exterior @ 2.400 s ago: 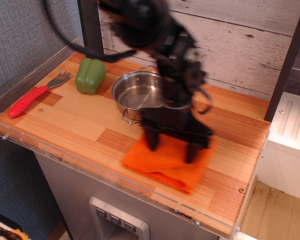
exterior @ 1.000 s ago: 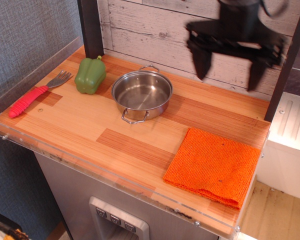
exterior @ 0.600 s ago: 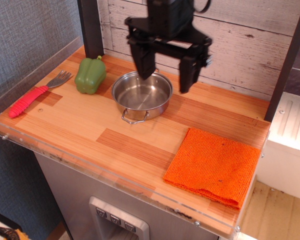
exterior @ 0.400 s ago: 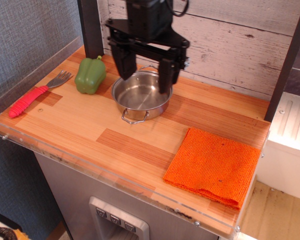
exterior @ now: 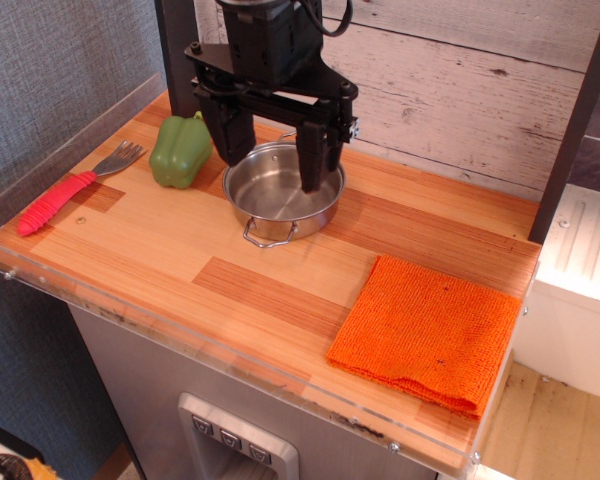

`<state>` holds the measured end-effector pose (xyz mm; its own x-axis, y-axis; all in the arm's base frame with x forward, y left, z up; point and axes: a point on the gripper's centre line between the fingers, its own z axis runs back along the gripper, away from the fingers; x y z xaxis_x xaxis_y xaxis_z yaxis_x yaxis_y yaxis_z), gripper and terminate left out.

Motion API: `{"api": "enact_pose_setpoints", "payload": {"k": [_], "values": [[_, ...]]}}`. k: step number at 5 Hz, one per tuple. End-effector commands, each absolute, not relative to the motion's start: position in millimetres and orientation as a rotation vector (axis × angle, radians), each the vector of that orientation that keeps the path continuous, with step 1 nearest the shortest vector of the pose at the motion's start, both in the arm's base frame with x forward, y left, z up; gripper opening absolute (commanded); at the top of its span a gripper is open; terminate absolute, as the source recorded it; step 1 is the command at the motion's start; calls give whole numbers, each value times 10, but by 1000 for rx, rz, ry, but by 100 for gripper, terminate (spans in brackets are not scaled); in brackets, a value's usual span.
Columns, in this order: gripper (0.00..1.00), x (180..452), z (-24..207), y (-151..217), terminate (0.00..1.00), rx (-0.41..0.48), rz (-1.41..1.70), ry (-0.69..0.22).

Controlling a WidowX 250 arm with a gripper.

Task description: Move the orange cloth and place it at the right edge of the table.

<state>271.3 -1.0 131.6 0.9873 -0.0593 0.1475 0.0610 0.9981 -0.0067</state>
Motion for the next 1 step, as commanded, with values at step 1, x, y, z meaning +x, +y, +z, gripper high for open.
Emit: {"api": "enact_pose_setpoints", "payload": {"k": [1], "values": [[100, 2731, 1446, 26, 100, -12, -57, -189]]}}
